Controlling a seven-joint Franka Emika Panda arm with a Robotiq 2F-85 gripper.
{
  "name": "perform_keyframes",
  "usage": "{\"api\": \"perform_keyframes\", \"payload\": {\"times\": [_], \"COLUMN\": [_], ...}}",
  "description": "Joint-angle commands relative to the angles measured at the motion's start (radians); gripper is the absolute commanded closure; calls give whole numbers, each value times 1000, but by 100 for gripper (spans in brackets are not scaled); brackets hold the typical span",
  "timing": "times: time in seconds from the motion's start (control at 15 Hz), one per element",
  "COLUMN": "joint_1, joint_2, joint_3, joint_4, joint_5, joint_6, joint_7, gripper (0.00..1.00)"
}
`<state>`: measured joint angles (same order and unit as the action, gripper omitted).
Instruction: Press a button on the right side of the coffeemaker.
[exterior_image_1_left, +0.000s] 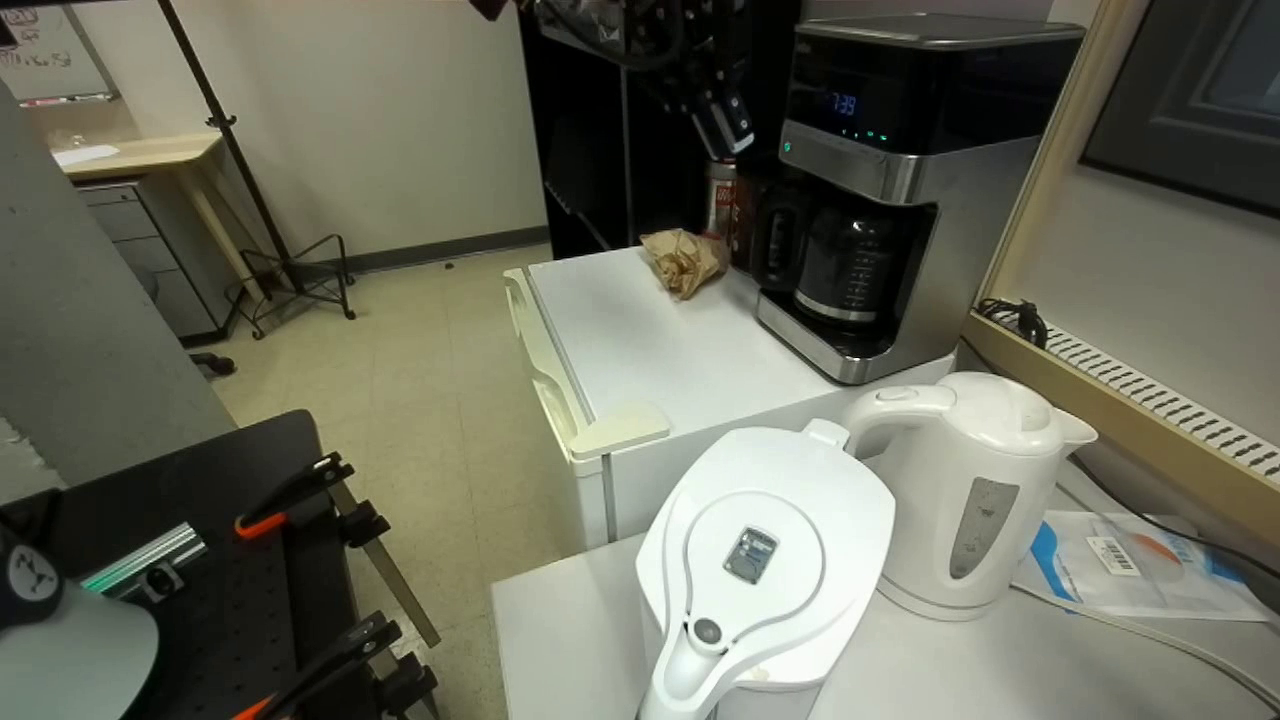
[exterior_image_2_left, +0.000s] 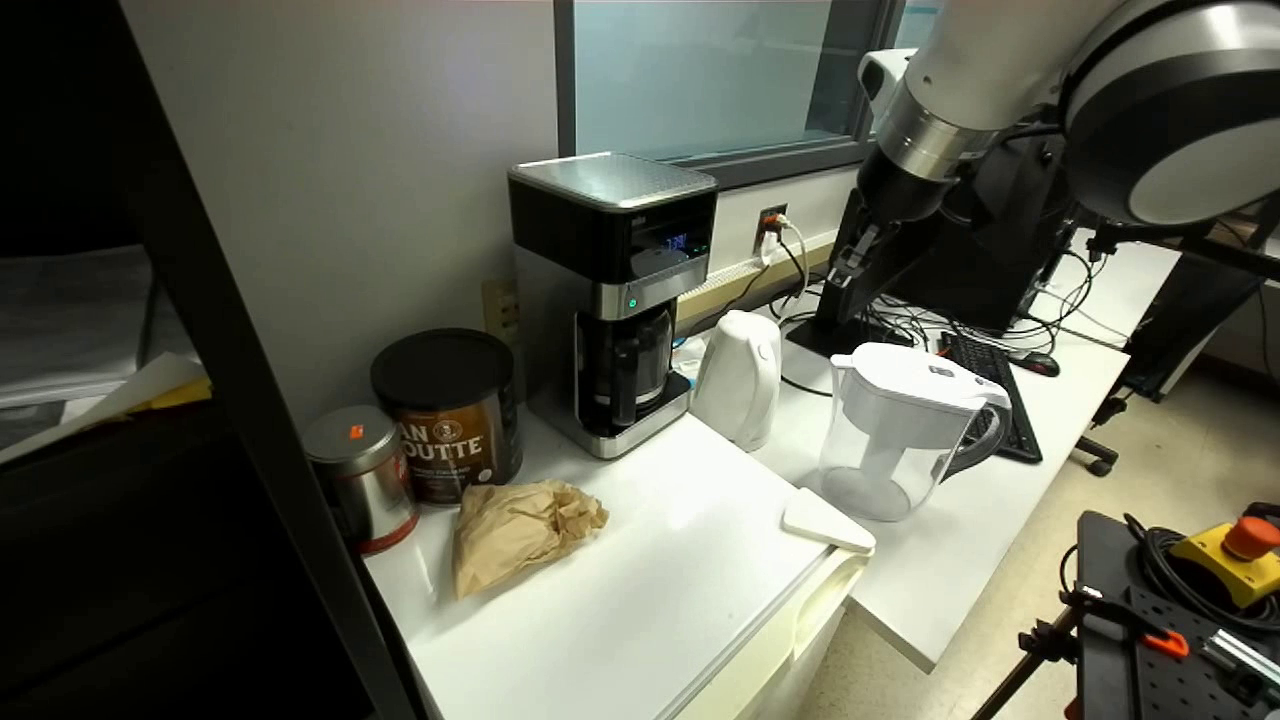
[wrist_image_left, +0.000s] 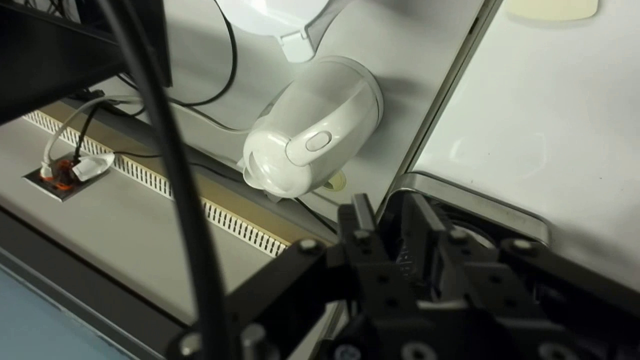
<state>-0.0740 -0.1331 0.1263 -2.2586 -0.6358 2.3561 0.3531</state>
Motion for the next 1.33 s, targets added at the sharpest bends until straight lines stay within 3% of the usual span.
{"api": "perform_keyframes", "payload": {"times": [0.0, 0.67, 1.27], "joint_1": [21, 56, 93], "joint_2": [89, 253, 382], "joint_3": [-28, -90, -134], "joint_4": [70, 229, 362], "joint_5": [-55, -164, -139], "joint_6": [70, 149, 187], "joint_7": [-17, 19, 9], "gripper": [99, 98, 98]}}
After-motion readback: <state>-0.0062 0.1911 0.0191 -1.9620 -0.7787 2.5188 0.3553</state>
